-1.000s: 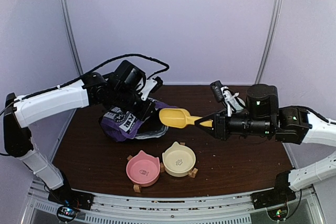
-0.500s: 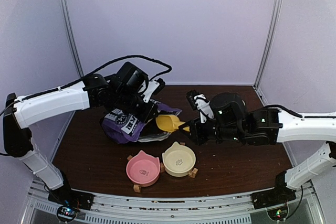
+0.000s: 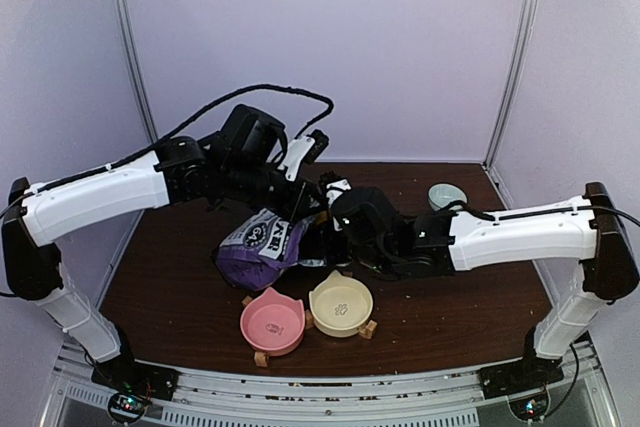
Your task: Serve the pet food
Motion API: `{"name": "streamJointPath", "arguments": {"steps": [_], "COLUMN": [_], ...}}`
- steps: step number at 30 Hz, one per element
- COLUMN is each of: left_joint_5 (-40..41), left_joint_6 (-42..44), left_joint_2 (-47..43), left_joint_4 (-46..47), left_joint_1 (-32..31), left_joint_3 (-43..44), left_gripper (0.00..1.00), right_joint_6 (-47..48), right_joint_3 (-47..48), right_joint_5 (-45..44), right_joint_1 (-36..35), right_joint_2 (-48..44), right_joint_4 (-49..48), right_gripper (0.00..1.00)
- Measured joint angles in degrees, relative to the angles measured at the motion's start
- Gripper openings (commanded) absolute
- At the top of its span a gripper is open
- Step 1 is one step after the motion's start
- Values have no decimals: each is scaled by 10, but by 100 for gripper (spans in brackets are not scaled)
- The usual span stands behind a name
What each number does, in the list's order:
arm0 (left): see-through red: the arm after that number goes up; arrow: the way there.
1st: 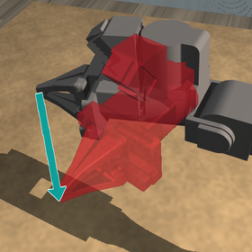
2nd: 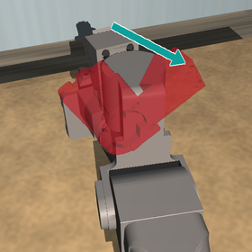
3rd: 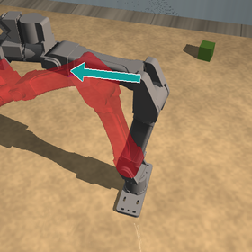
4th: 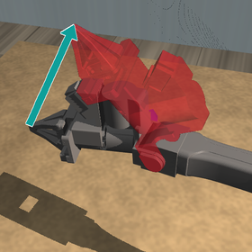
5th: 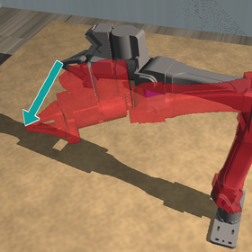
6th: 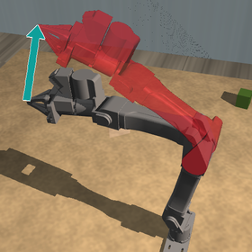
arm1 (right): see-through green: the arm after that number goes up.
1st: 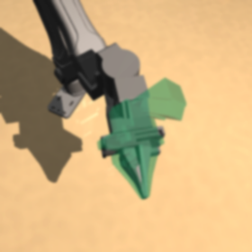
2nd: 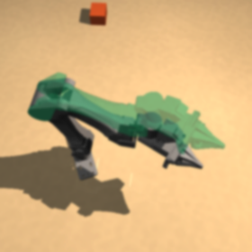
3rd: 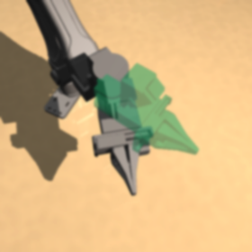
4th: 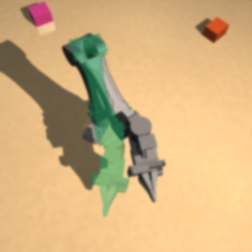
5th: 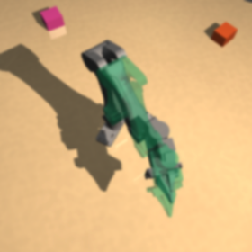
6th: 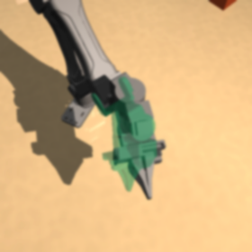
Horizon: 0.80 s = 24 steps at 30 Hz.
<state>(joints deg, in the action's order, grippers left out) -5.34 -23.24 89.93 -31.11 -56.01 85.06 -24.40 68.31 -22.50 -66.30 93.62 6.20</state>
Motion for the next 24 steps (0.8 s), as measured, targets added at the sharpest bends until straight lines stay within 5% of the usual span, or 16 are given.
{"name": "streamJointPath", "arguments": {"steps": [10, 24], "left_joint_5": [4, 66], "left_joint_6": [-14, -45], "left_joint_2": [12, 14], "left_joint_4": [-9, -2], "left_joint_1": [5, -15], "left_joint_3": [-5, -19], "left_gripper": [0, 0], "right_joint_6": [3, 16], "right_joint_3": [34, -46], "right_joint_5": [37, 144], "right_joint_1": [18, 37], "right_joint_2": [55, -29], "right_joint_4": [-2, 42], "right_gripper": [10, 11]}}
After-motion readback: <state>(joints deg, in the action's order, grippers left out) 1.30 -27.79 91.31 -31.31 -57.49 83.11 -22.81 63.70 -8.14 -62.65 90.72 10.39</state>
